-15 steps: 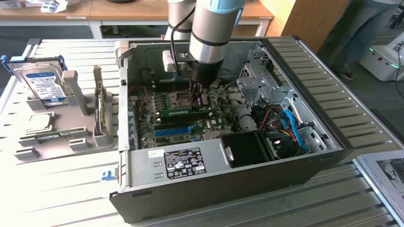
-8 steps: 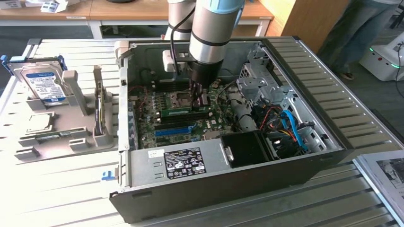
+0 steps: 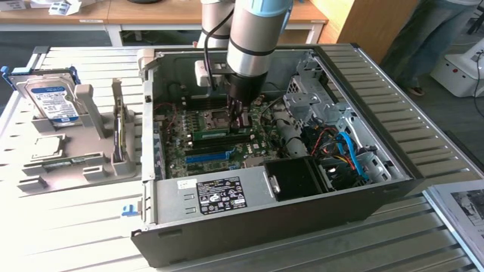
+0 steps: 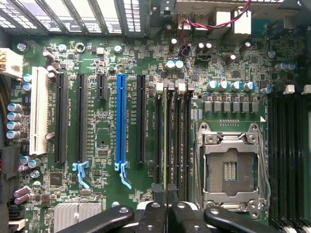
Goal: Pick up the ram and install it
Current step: 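Insert the ram into the slot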
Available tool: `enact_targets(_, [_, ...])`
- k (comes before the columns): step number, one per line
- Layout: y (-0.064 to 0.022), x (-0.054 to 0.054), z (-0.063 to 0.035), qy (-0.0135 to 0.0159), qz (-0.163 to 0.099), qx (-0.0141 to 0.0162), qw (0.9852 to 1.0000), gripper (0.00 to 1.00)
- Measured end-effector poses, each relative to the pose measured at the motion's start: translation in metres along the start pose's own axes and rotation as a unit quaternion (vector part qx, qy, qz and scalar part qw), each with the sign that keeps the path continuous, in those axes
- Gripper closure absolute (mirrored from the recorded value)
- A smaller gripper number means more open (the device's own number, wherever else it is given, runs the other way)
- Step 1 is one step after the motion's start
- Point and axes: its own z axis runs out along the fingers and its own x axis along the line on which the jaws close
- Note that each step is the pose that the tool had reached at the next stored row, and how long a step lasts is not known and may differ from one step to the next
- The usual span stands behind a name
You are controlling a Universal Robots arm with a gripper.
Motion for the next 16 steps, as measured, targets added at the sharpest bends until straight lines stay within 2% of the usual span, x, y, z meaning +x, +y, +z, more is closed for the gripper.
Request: enact_targets(16, [-0.0001,0.0033,-0.0002,0.0000,0.000,0.0000,1.0000,0.88])
